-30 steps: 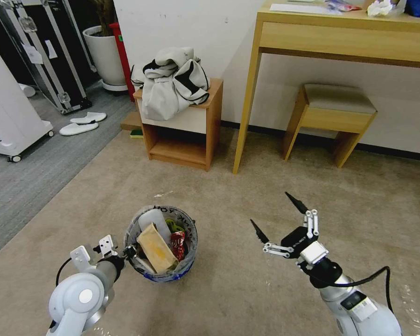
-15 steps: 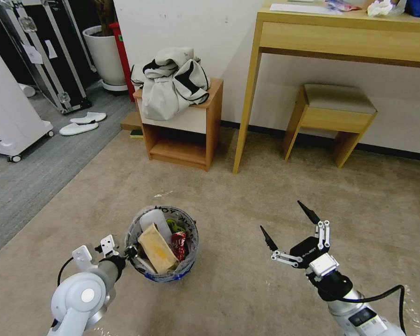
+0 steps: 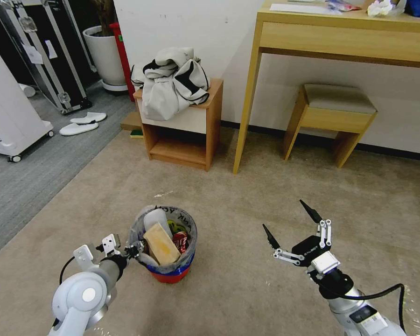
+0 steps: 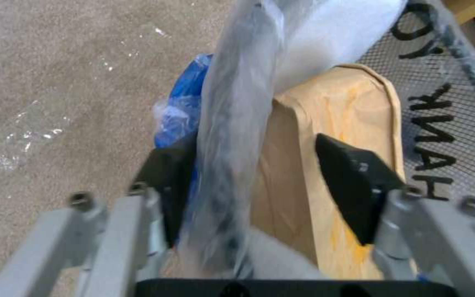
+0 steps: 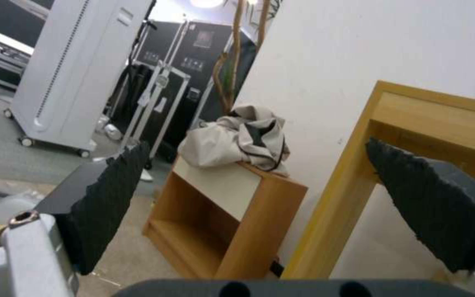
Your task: Pick up the trash bin and place the garbage on the floor into it.
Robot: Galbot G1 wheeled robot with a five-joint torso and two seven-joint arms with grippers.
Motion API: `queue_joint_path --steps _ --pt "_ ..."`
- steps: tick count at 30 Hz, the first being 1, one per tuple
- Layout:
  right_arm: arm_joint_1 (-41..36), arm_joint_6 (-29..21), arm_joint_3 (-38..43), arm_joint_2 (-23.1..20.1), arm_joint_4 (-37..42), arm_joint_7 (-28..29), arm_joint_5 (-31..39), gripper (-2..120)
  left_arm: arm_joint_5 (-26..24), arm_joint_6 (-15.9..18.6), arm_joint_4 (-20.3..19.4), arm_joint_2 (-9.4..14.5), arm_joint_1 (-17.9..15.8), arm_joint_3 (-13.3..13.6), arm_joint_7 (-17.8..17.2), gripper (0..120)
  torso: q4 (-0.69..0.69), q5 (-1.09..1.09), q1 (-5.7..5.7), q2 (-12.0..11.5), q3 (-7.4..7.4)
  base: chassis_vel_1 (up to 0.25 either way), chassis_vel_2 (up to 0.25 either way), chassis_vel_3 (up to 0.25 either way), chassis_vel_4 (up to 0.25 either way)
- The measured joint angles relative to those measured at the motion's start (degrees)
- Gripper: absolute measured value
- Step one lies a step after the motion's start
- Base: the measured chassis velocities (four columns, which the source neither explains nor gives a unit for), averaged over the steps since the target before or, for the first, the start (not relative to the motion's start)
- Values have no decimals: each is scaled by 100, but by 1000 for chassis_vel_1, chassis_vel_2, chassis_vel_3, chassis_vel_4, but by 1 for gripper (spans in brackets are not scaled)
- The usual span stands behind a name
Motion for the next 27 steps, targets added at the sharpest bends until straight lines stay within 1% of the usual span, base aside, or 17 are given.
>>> queue_joint_path --steps 3,4,6,7,8,10,16,17,18,20,21,22,23,24,25,26,27 --pt "-2 0 0 9 -37 -37 0 100 -7 -5 -25 -3 -2 0 17 75 0 0 0 0 0 0 0 0 0" --pt "-3 0 0 17 -64 -61 -1 100 -11 -9 -47 -11 -3 0 32 81 0 0 0 0 0 0 0 0 0" --pt "-3 1 0 18 -73 -71 -1 100 -12 -11 -59 -14 -3 0 40 84 0 0 0 0 0 0 0 0 0" --pt "-3 1 5 19 -87 -79 -1 100 -12 -15 -78 -18 -3 0 53 91 0 0 0 0 0 0 0 0 0" --pt "-3 1 5 19 -87 -79 -1 100 -12 -15 -78 -18 -3 0 53 91 0 0 0 0 0 0 0 0 0" --pt "-2 2 24 13 -104 -85 2 100 2 -24 -100 -23 9 -10 95 99 0 0 0 1 0 0 0 0 0" --pt "3 25 48 36 -126 -1 -7 100 264 -86 -189 -66 83 -83 315 100 -1 0 0 1 0 0 0 0 0" --pt "16 40 73 65 -128 98 -48 100 514 -141 -232 -83 137 -128 488 100 0 0 0 1 0 0 0 0 0" --pt "16 40 73 65 -128 98 -48 100 514 -141 -232 -83 137 -128 488 100 0 0 0 1 0 0 0 0 0" --pt "25 89 162 165 -150 281 -142 100 1092 -360 -334 -121 304 -266 951 100 0 0 0 1 0 0 0 0 0" --pt "25 89 162 165 -150 281 -142 100 1092 -360 -334 -121 304 -266 951 100 0 0 0 1 0 0 0 0 0" --pt "25 108 221 228 -160 343 -169 100 1341 -509 -387 -141 393 -356 1217 100 0 0 0 1 0 0 0 0 0" --pt "25 114 260 269 -163 378 -180 100 1471 -584 -426 -157 445 -408 1350 100 0 0 0 1 0 0 0 0 0" --pt "25 114 260 269 -163 378 -180 100 1471 -584 -426 -157 445 -408 1350 100 0 0 0 1 0 0 0 0 0" --pt "26 124 324 332 -165 421 -189 100 1738 -703 -480 -195 525 -490 1570 100 0 0 0 1 0 0 0 0 0" --pt "26 134 383 401 -166 457 -195 100 2145 -950 -520 -247 605 -569 1915 100 0 -1 0 1 0 0 0 0 0" --pt "26 134 383 401 -166 457 -195 100 2145 -950 -520 -247 605 -569 1915 100 0 -1 0 1 0 0 0 0 0"
